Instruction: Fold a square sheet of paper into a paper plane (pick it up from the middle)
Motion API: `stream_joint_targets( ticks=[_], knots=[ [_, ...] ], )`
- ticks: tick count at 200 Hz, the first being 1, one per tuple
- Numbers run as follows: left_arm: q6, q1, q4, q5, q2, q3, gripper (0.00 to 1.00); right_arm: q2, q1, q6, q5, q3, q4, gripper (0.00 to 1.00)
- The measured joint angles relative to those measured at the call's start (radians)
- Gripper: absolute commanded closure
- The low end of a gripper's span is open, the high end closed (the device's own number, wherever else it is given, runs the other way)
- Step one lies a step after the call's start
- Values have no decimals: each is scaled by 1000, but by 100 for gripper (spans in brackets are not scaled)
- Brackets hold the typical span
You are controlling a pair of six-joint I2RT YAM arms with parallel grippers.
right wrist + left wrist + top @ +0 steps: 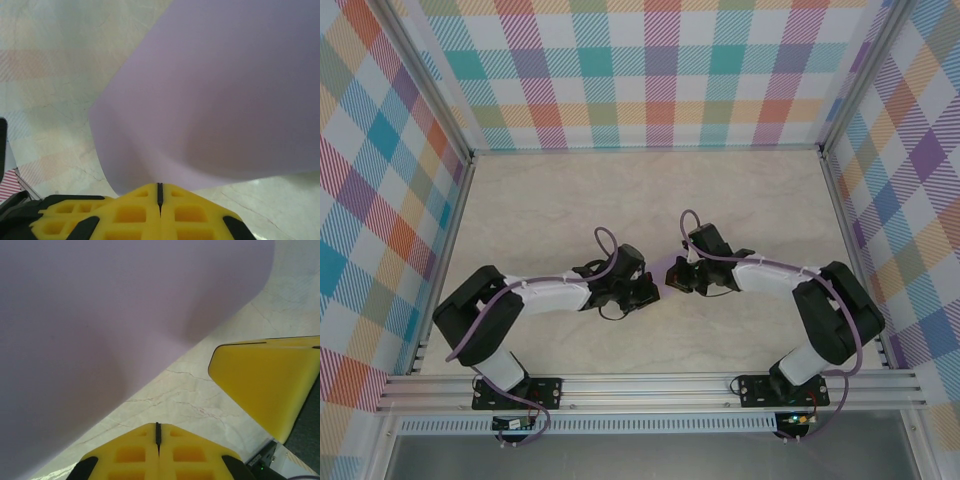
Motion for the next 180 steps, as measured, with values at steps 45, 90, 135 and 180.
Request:
stream_joint_targets(
  ticks=[45, 90, 135, 180],
  knots=[
    [-26, -6, 28, -58, 36, 1, 100, 62, 0, 0, -15, 0, 62, 100],
    [-34, -7, 43, -94, 57, 4, 100, 95, 0, -3, -18, -3, 91, 100],
    [-49, -7, 66, -93, 81, 26, 100, 122, 0, -14, -19, -5, 103, 100],
    [-51, -7, 68, -93, 89, 26, 100, 151, -3, -21, -34, -6, 122, 100]
  ],
)
